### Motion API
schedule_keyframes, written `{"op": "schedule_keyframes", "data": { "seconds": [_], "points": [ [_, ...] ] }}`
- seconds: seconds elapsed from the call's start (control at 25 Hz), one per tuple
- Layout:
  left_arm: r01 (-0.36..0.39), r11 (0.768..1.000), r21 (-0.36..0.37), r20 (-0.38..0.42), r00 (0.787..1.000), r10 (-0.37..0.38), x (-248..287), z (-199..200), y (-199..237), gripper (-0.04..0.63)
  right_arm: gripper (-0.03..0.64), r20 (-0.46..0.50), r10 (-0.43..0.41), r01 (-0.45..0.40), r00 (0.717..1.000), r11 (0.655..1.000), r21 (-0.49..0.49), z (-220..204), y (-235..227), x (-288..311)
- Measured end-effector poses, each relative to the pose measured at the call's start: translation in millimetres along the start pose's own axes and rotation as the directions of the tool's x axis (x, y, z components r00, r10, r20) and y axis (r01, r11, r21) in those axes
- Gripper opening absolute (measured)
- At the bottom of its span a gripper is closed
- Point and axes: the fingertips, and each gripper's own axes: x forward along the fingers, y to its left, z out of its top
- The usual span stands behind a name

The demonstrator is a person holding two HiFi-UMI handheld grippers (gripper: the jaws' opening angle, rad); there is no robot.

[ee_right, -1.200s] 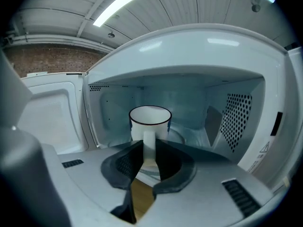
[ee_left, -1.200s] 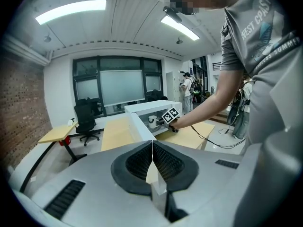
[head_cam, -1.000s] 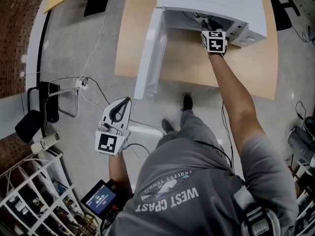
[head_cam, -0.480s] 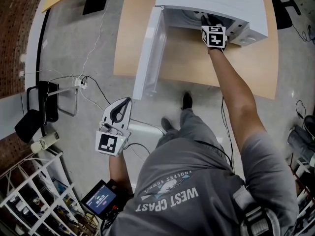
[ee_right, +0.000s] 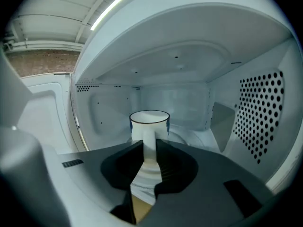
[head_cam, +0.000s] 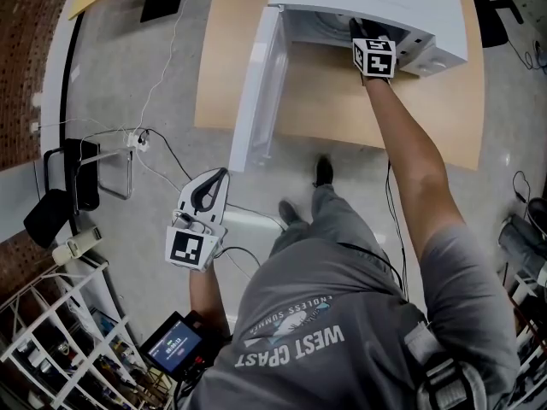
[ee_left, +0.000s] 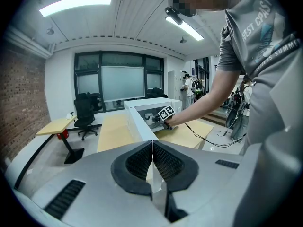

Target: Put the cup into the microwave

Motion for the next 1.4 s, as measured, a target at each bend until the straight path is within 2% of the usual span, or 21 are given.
{"op": "schedule_keyframes", "data": {
  "seconds": [0.44, 0.64, 0.8, 0.92, 1.2, 1.4],
  "points": [
    [-0.002, 1.000, -0.013, -0.018, 1.000, 0.002, -2, -4, -4, 0.021, 0.077, -0.008, -0.004, 0.003, 1.000, 1.000, -0.011, 0, -5, 0],
    [0.003, 1.000, -0.024, -0.047, 0.999, -0.004, 9, -14, -3, 0.021, 0.086, 0.052, 0.003, -0.002, 0.999, 1.000, -0.015, 1, -2, 1],
    [0.010, 0.997, -0.071, -0.051, 0.999, -0.013, 12, -16, -6, 0.021, 0.091, 0.105, 0.011, -0.008, 0.994, 1.000, -0.028, 6, 1, -2],
    [-0.014, 0.997, -0.082, -0.050, 0.999, 0.010, 11, -16, -4, 0.021, 0.117, 0.147, 0.019, -0.014, 0.989, 0.999, -0.035, 12, 4, -6],
    [-0.015, 0.997, -0.074, 0.053, 0.998, 0.019, 10, 4, -3, 0.021, 0.144, 0.205, 0.010, 0.002, 0.979, 0.998, -0.061, 23, 4, -16],
    [-0.005, 0.999, -0.046, 0.094, 0.996, 0.009, 16, 13, -7, 0.021, 0.144, 0.213, 0.013, 0.001, 0.977, 0.998, -0.063, 17, -1, -24]
  ]
}}
